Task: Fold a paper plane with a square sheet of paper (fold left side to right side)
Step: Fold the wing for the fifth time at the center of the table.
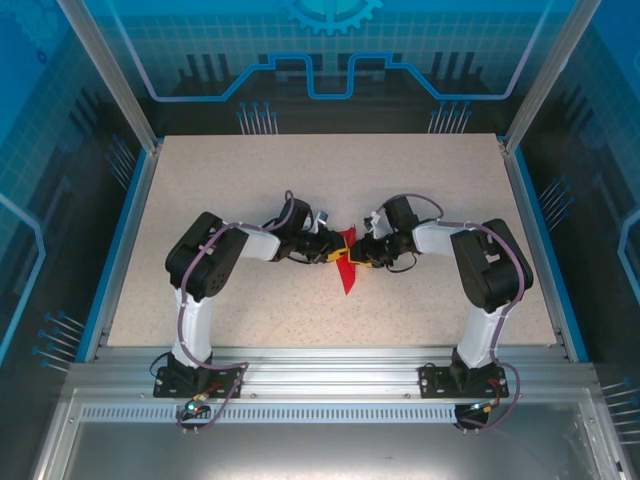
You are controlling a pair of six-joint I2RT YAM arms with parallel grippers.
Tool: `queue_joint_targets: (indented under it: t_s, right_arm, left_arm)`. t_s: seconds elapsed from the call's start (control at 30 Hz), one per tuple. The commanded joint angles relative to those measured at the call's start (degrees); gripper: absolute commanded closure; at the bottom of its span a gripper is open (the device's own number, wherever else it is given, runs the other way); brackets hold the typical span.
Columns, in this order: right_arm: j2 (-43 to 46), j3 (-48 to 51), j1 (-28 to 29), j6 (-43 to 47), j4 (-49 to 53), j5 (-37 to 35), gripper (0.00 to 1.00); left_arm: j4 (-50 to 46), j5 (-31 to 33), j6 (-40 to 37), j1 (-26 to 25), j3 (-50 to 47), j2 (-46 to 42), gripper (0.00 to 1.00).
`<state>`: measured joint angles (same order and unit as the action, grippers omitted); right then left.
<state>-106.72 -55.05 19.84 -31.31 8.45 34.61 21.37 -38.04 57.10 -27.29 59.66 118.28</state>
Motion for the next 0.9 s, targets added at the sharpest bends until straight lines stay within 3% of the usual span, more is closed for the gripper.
queue_joint_targets:
  t_s: [0.0,0.6,0.87]
  right_arm:
    - [0.17,0.14,-0.40,-0.33,-0.17,1.18,0.71]
    - [1.10,0.47,-0.55,0.07,0.46,0.44,0.70]
    - [2.85,0.95,-0.68,0.72,0.79,0.13,0.66]
  left_arm:
    - [0.78,-1.77,0.55,-0.48,1.52,1.70,0.74]
    - [-1.93,-0.19,-1.87,1.35,-0.81,-0.67,0.99]
    - [-2.77,-0.19,-2.95,2.35,-1.20,-1.60,1.00]
